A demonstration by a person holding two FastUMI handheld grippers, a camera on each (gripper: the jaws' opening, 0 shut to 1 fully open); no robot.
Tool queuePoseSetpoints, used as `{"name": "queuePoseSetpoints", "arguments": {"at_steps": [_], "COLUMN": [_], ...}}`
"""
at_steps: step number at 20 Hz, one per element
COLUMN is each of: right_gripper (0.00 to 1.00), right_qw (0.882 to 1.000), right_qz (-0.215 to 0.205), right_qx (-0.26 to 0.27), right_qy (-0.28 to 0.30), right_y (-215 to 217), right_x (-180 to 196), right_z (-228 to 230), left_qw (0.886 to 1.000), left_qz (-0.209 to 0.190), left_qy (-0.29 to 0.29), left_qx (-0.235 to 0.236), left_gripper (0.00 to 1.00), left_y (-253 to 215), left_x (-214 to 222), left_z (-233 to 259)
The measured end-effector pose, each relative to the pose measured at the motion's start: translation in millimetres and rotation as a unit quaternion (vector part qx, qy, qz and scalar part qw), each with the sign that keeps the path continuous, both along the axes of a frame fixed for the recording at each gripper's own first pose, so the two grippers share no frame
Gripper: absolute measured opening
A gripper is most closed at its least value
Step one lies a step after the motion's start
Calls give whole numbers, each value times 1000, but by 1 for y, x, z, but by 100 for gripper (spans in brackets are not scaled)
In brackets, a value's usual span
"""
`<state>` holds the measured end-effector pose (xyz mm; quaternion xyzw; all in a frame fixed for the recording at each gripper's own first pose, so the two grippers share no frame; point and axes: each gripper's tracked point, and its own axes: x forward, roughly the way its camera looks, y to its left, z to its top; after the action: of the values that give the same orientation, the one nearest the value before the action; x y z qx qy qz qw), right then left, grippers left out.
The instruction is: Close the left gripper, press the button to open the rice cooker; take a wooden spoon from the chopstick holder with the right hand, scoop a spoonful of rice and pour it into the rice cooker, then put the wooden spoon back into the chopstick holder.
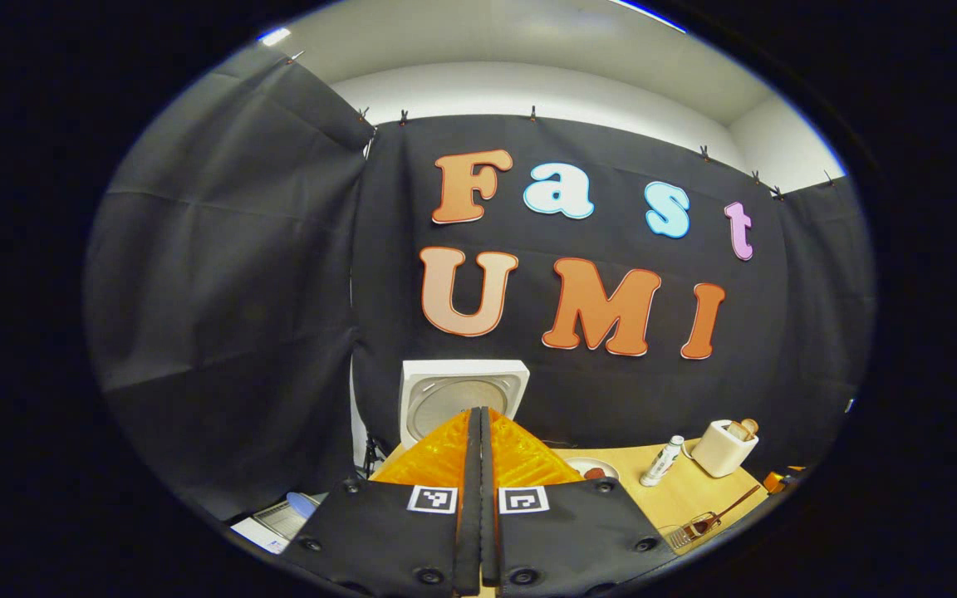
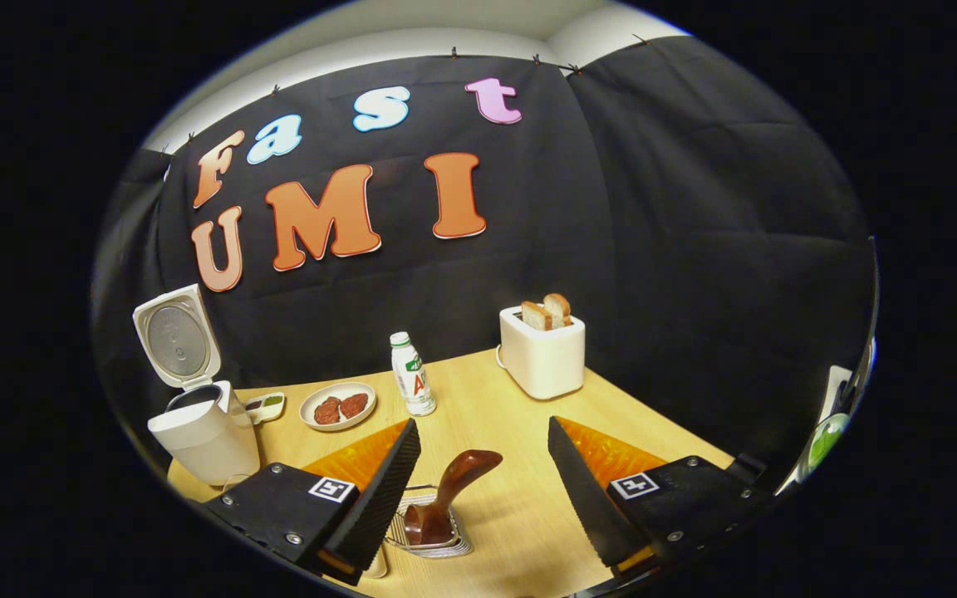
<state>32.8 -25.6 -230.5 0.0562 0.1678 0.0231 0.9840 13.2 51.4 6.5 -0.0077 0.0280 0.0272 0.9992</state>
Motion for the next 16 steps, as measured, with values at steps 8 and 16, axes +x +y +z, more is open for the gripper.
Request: {"name": "queuePoseSetpoints", "arguments": {"at_steps": [8, 16], "right_gripper": [96, 65], "right_qw": [995, 982], "right_qz": [28, 32], "right_qx": [57, 146], "right_qy": [72, 119], "right_y": [18, 30], "right_x": [11, 21], "right_z": [-44, -68], "left_qw": [999, 998], "left_qz": [38, 60], "left_qy": [-13, -12], "left_qx": [-2, 5], "left_gripper": [13, 42], "left_y": [13, 17], "left_x": [-21, -38], "left_z": [7, 11]}}
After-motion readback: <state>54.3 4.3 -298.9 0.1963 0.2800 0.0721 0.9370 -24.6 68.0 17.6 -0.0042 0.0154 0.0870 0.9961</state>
